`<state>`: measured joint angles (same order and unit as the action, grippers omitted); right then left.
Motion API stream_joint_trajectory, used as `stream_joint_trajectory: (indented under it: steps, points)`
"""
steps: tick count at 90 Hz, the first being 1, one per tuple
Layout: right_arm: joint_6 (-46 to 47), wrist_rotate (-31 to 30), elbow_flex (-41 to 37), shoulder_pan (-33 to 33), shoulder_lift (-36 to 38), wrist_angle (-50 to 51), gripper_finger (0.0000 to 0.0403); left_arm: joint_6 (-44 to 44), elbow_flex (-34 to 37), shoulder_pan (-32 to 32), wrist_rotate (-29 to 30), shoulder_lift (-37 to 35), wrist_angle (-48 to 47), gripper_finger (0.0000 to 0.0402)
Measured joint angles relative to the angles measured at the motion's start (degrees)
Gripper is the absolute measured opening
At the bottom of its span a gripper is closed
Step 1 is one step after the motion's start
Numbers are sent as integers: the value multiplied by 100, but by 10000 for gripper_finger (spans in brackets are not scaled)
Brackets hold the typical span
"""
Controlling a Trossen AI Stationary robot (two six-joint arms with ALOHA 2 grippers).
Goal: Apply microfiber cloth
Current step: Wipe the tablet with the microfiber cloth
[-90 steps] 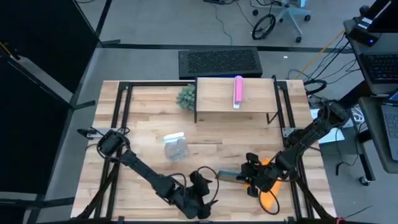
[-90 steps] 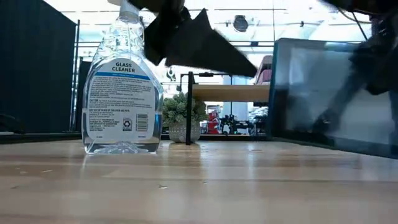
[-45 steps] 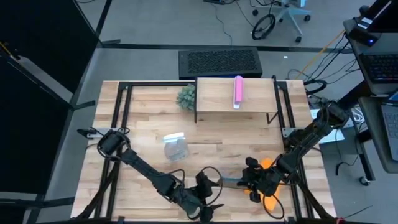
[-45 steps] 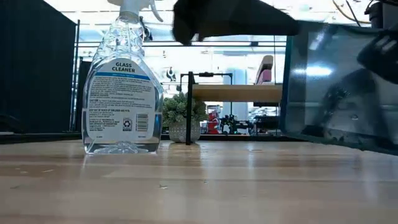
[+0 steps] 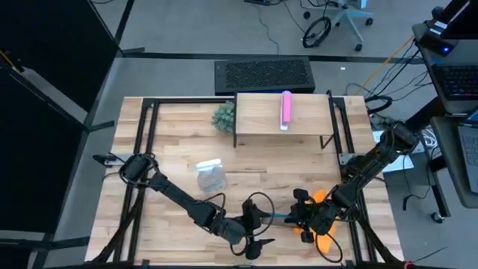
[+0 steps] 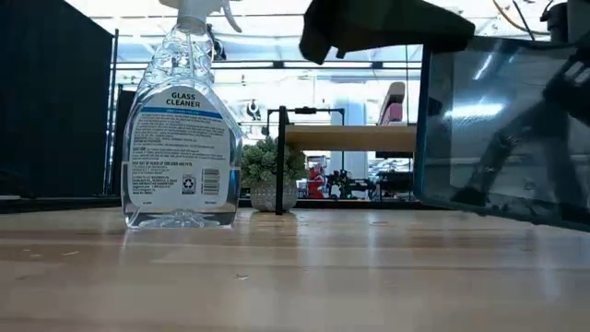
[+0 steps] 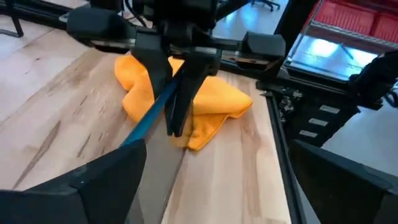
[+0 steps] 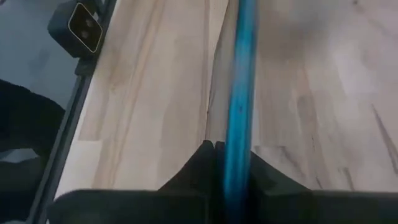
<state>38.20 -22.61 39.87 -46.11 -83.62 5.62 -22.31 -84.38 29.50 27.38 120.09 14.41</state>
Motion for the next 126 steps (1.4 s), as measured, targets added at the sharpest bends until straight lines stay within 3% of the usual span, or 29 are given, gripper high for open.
stream_joint_trajectory:
  steps: [16,30,48,75,95,104,126]
  points:
    - [-358,246,5,33,-1,-160,9,468,-221,-127,268,-83,-167,381]
    - [-402,345,3,270,-1,-160,9,204,-188,-301,-137,-4,-935,381]
    - [-623,249,3,419,-5,-254,9,36,-38,-409,-252,-14,-1006,359]
    - [-692,231,-6,484,5,-399,16,35,39,-622,-790,28,-1106,218]
    - [-251,542,-2,634,161,-360,82,62,39,-682,-1213,28,-1110,34]
    - [-318,875,251,682,421,286,127,52,39,-678,-1237,28,-1054,18]
    - [621,1204,1434,378,1239,3704,211,22,39,-708,-1214,26,-1179,15]
